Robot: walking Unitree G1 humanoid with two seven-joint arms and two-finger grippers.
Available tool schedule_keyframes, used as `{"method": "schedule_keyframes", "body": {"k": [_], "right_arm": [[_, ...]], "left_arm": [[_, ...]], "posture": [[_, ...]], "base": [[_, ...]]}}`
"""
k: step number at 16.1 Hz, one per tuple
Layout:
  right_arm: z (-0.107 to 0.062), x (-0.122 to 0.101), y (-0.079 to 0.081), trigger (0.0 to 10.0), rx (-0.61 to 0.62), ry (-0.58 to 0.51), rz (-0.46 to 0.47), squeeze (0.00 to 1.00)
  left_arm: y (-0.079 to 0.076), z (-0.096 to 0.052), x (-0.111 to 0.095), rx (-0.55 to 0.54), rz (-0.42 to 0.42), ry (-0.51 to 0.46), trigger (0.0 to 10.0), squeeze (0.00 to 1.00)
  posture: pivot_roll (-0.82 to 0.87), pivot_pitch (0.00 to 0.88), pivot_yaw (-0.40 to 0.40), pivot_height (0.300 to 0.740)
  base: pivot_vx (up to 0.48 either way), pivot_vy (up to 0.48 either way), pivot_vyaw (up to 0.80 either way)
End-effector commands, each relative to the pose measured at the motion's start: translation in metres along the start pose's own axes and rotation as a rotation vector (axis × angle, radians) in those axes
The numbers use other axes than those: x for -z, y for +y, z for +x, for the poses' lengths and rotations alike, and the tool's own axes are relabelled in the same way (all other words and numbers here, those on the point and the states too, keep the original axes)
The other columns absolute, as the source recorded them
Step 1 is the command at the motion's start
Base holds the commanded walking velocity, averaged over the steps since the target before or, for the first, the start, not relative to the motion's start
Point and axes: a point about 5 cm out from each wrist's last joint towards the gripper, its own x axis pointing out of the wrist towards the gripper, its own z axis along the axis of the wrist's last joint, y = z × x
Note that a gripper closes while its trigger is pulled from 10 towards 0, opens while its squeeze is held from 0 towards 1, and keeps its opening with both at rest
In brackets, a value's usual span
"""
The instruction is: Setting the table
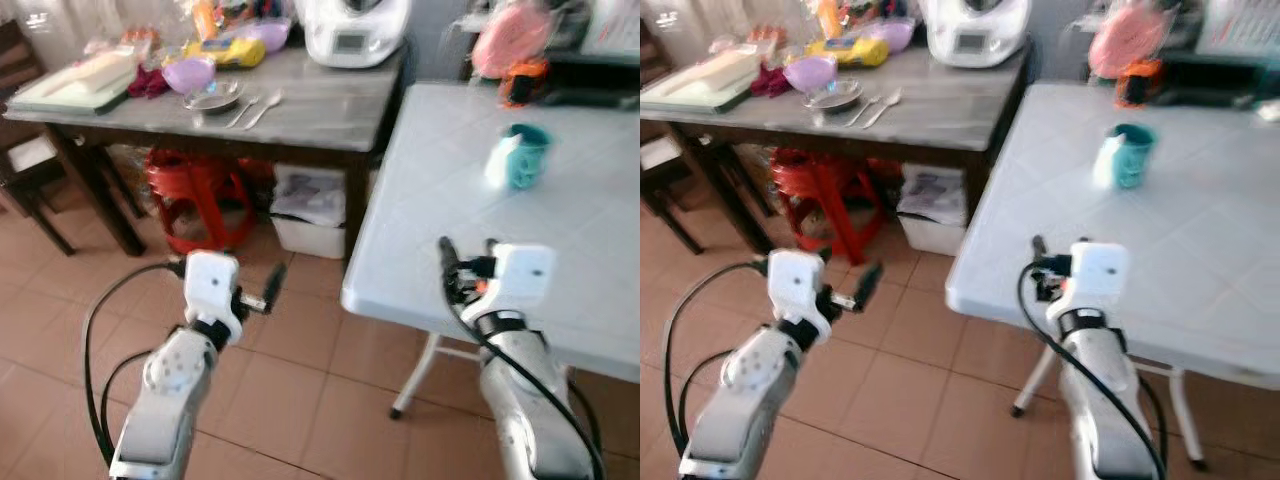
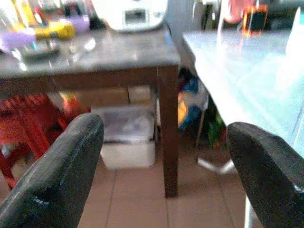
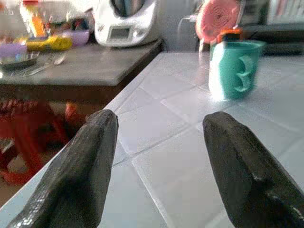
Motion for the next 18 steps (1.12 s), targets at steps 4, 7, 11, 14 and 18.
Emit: {"method": "schedule_keyframes", "body": {"k": [4, 7, 11, 14, 18], "right_arm": [[-0.014, 0.012, 0.001, 10.0, 0.007, 0.029, -0.07, 0.0], [-0.017, 0.014, 0.0, 10.0, 0.029, 0.019, -0.11, 0.0], [-0.017, 0.016, 0.004, 10.0, 0.048, 0.035, -0.062, 0.0], [-0.015, 0.014, 0.001, 10.0, 0.063, 0.019, -0.011, 0.0], [-0.015, 0.017, 0.002, 10.0, 0.104, 0.056, -0.008, 0.0]], "left_arm": [[0.009, -0.012, 0.007, -0.098, -0.005, 0.02, 10.0, 0.0], [0.014, -0.01, 0.008, -0.194, -0.041, 0.031, 10.0, 0.0], [0.014, -0.009, 0.016, -0.187, -0.123, 0.074, 10.0, 0.0], [0.02, -0.014, 0.022, -0.215, -0.117, 0.078, 10.0, 0.0], [0.012, -0.007, 0.019, -0.148, -0.155, 0.07, 10.0, 0.0]], "posture": [[-0.06, 0.096, 0.082, 0.74], [-0.07, 0.097, 0.083, 0.74], [-0.08, 0.101, 0.081, 0.74], [-0.09, 0.103, 0.08, 0.74], [-0.1, 0.105, 0.057, 0.74]], "base": [[0.0, -0.065, 0.0], [0.0, -0.294, 0.0], [0.0, -0.073, 0.0], [0.0, 0.0, 0.0], [0.0, 0.0, 0.0]]}}
